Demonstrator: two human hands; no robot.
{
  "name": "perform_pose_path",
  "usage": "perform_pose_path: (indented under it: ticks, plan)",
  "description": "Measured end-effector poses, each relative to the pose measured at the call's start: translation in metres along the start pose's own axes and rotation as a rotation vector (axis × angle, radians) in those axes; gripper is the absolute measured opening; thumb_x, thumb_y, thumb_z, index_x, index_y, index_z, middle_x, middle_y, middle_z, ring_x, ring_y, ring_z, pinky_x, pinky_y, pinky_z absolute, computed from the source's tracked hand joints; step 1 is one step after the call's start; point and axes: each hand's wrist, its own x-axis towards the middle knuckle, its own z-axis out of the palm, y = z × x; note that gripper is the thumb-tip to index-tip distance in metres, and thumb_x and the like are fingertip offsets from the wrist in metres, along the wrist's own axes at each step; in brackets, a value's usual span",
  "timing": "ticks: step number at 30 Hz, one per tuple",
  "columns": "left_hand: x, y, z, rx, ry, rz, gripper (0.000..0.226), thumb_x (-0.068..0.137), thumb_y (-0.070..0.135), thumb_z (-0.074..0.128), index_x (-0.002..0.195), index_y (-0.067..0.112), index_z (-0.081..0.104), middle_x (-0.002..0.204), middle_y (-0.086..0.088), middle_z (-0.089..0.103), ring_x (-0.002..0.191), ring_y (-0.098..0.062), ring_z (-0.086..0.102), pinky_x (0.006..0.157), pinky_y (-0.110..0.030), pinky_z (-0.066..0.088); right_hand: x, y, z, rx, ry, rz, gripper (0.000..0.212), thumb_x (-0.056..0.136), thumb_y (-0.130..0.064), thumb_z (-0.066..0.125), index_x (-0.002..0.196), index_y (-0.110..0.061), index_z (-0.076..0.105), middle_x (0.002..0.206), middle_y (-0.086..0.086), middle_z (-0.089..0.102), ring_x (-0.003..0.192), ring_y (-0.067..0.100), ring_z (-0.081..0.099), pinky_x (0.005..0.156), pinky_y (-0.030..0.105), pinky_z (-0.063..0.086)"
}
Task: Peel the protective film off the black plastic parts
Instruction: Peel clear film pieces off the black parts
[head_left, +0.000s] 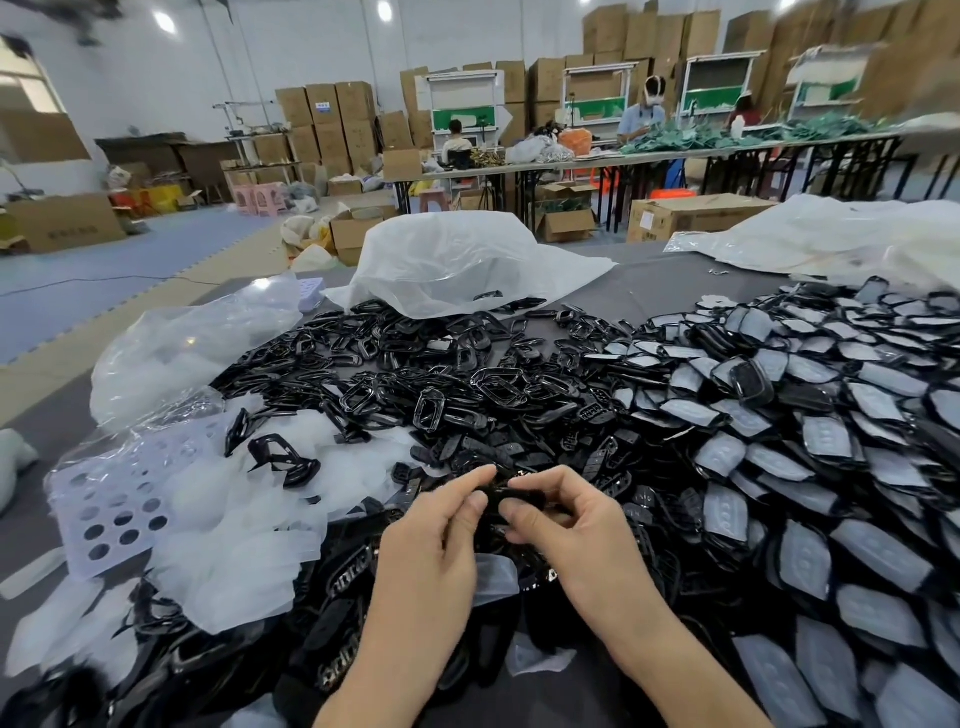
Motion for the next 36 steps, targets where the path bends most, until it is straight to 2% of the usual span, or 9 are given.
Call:
perform_pose_path:
  ticks: [2,4,8,11,14,19,24,31,36]
  plan:
    - [0.000,-0.002,-0.005,0.132,0.032,0.085,0.025,0.101,0.026,0.052,0.118,0.041,0.063,0.107,0.028,0.064,0.106,0.008,0.059,0.089,-0.009,0.044,0.003,-0.001,-0.004,-0.016,0.087,-0.016,0.014,0.088,-0.002,0.073,0.093,-0.016,0.071,0.083,-0.005,0.077,0.068,0.008,0.071,0.062,0.013,0.052]
    - [0.003,-0.005,-0.016,0.204,-0.014,0.087,0.020,0.099,0.040,0.050,0.116,0.042,0.059,0.104,0.030,0.061,0.104,0.006,0.057,0.087,-0.014,0.045,0.007,0.000,-0.010,-0.004,0.184,-0.034,0.014,0.089,-0.005,0.073,0.094,-0.018,0.071,0.085,-0.003,0.077,0.069,0.009,0.072,0.063,0.014,0.053]
    - [0.003,-0.014,-0.026,0.460,-0.415,0.209,0.026,0.090,0.059,0.052,0.112,0.046,0.061,0.102,0.029,0.052,0.107,0.007,0.044,0.090,-0.012,0.037,0.010,0.002,-0.017,0.040,0.291,-0.027,0.014,0.090,-0.007,0.073,0.095,-0.020,0.071,0.083,-0.006,0.077,0.073,0.011,0.074,0.064,0.014,0.054]
    - [0.003,-0.018,-0.025,0.527,-0.499,0.230,0.021,0.089,0.058,0.055,0.105,0.046,0.061,0.099,0.028,0.048,0.102,0.007,0.039,0.089,-0.015,0.036,0.010,0.004,-0.018,0.024,0.290,-0.021,0.014,0.091,-0.010,0.073,0.095,-0.022,0.071,0.085,-0.008,0.076,0.074,0.012,0.074,0.065,0.015,0.054]
    - [0.004,-0.016,-0.024,0.427,-0.424,0.156,0.008,0.091,0.047,0.062,0.087,0.041,0.059,0.093,0.026,0.055,0.094,0.005,0.050,0.077,-0.014,0.039,0.010,0.003,-0.018,0.048,0.286,-0.020,0.015,0.090,-0.010,0.074,0.092,-0.025,0.072,0.084,-0.006,0.076,0.074,0.013,0.074,0.065,0.016,0.055]
    - [0.004,-0.012,-0.018,0.114,-0.160,-0.025,0.007,0.093,0.038,0.062,0.089,0.043,0.061,0.083,0.025,0.070,0.079,0.001,0.064,0.071,-0.010,0.043,0.009,0.000,-0.011,0.423,0.044,0.088,0.013,0.071,-0.013,0.081,0.081,-0.021,0.079,0.089,0.006,0.075,0.086,0.023,0.075,0.075,0.027,0.060]
    - [0.002,-0.014,-0.012,0.070,-0.146,-0.029,0.014,0.101,0.035,0.052,0.087,0.037,0.053,0.062,0.019,0.063,0.049,0.000,0.049,0.052,-0.011,0.037,0.008,0.000,-0.009,0.479,-0.129,0.138,0.019,0.068,-0.016,0.086,0.085,-0.019,0.078,0.100,0.009,0.075,0.103,0.028,0.073,0.088,0.040,0.059]
    - [0.004,-0.008,-0.009,-0.176,-0.113,-0.154,0.018,0.104,0.031,0.041,0.098,0.022,0.055,0.073,0.000,0.075,0.069,-0.013,0.069,0.063,-0.023,0.053,0.003,0.001,-0.005,0.334,-0.137,0.120,0.017,0.074,-0.018,0.085,0.089,-0.017,0.078,0.102,0.012,0.076,0.096,0.034,0.075,0.084,0.031,0.060]
    - [0.004,-0.012,-0.006,-0.196,-0.033,-0.265,0.019,0.105,0.035,0.039,0.096,0.027,0.053,0.074,0.002,0.074,0.058,-0.014,0.067,0.061,-0.026,0.051,0.004,0.004,-0.004,0.260,-0.123,0.104,0.016,0.074,-0.020,0.082,0.090,-0.020,0.079,0.100,0.007,0.077,0.103,0.025,0.073,0.087,0.030,0.059]
